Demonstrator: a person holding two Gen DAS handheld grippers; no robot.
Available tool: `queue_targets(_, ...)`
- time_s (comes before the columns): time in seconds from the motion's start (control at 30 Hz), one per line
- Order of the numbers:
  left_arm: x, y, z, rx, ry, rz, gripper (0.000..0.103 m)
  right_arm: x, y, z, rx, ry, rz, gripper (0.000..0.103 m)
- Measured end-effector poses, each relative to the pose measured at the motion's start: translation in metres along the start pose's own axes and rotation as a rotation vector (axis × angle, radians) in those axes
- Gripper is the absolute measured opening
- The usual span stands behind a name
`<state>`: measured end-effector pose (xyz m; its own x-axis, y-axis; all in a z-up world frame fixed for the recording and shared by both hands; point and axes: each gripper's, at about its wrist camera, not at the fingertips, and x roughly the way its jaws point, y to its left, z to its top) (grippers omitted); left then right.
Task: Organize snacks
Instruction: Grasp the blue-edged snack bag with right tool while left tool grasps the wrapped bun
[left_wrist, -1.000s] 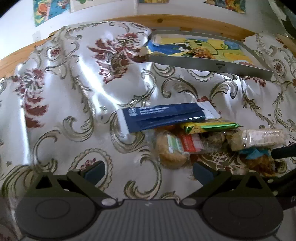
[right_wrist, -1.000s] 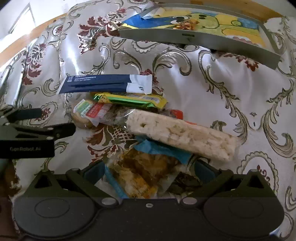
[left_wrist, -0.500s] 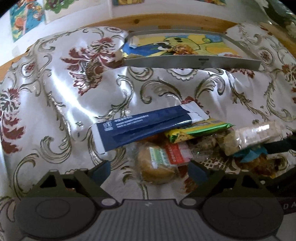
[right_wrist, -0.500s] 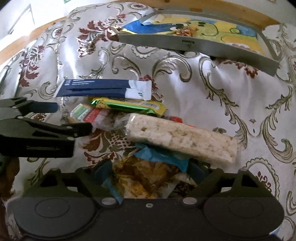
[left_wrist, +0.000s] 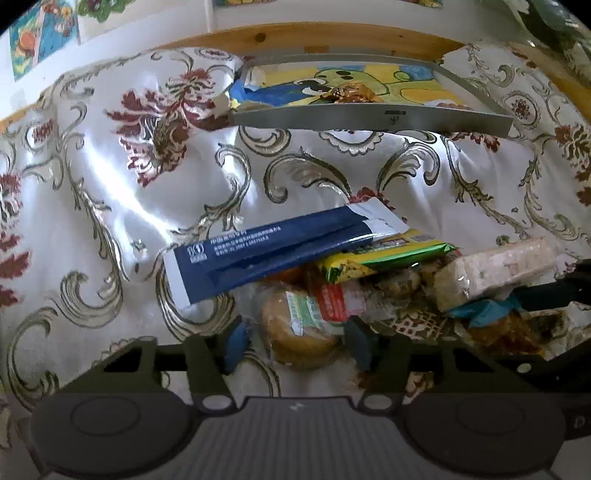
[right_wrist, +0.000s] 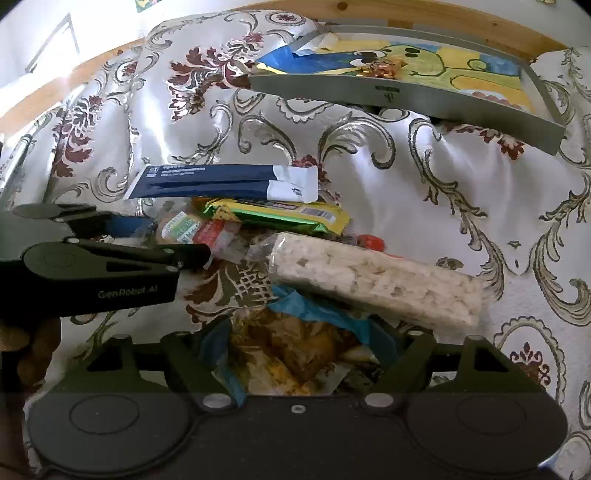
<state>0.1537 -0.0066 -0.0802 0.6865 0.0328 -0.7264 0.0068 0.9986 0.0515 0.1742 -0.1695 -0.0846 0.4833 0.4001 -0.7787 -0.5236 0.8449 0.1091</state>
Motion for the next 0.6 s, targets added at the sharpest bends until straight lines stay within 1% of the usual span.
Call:
queue_targets(0.07,-0.002,0.000,0.000,-0.009,0.003,0.000,0.056,-0.001,0.000,0.000,-0.001,-0.001,0.015,0.074)
queue_targets(0.27,-0.006,0.004,0.002,-0.079,0.012,-0.016,0.052,-0.004,0.004,0.000,-0.014,-0.010,0.034,0.071)
queue_targets(0.6,-0.020,0.001,-0.006,-0.016,0.055,-0.042,0.051,-0.006,0.004,0.001,-0.016,-0.011,0.066,0.067)
